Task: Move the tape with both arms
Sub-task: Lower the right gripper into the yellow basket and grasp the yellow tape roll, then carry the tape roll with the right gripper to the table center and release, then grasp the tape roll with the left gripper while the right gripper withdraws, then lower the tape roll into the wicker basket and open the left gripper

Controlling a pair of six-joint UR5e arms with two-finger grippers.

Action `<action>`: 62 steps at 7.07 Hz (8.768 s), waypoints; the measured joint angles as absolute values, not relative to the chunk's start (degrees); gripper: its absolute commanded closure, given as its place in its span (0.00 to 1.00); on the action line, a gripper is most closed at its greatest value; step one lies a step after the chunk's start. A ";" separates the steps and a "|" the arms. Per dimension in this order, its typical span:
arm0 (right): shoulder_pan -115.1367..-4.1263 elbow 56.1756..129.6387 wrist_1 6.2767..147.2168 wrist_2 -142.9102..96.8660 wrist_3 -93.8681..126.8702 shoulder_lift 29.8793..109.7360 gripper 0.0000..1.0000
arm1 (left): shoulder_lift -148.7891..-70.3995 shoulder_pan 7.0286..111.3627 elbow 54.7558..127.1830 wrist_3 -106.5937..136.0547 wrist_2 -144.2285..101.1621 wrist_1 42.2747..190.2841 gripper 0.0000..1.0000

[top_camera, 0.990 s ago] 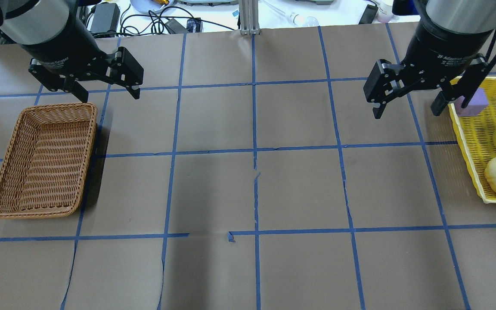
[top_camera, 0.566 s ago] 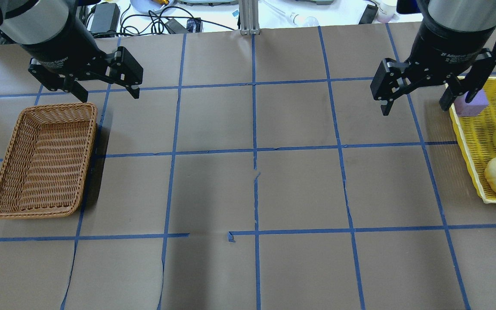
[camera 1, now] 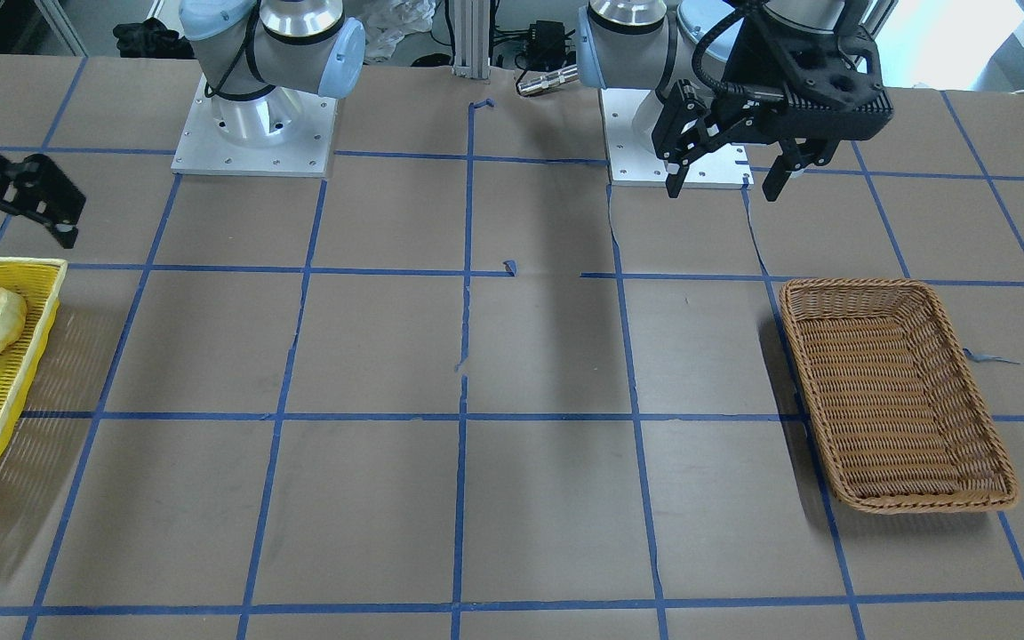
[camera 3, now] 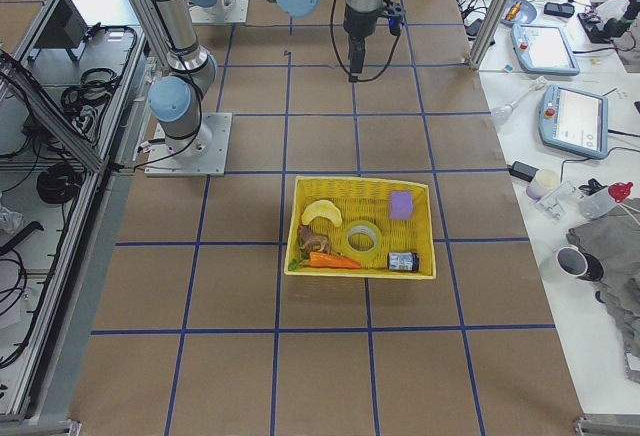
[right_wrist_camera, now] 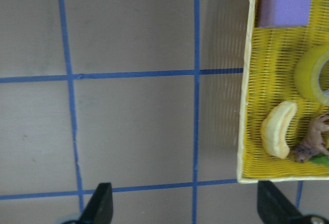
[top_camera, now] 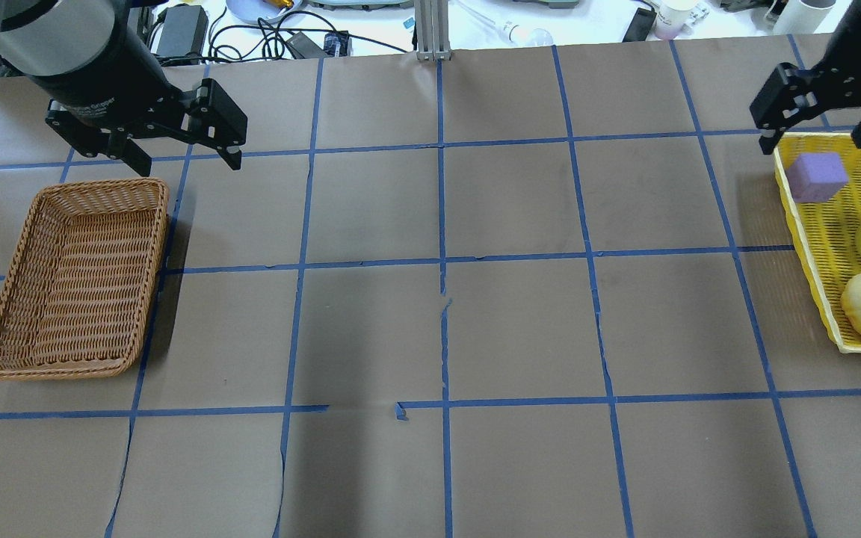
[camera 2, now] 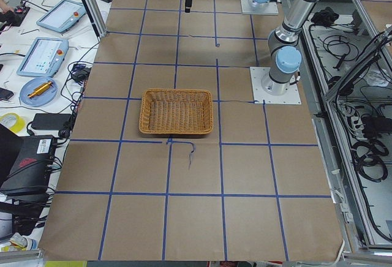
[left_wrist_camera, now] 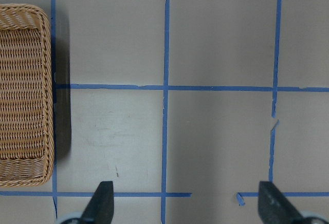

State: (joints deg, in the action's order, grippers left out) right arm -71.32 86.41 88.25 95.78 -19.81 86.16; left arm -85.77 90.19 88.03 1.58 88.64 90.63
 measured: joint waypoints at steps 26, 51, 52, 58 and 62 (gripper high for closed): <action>-106.85 80.80 118.40 91.62 25.80 59.69 1.00 | -86.89 88.79 90.04 0.24 87.67 89.33 0.00; -90.90 82.14 82.28 91.90 -4.62 86.93 0.00 | -123.08 100.46 94.80 45.52 77.43 42.55 1.00; -90.93 82.17 82.33 91.86 -4.12 87.11 0.00 | -122.05 99.16 93.19 35.71 78.42 45.54 1.00; -91.00 83.90 83.25 92.07 -2.60 88.70 0.00 | -109.55 76.32 92.35 -25.00 89.03 75.08 1.00; -90.66 86.48 85.90 92.48 -2.71 90.39 0.00 | -111.25 58.27 94.66 -41.61 93.78 68.25 0.18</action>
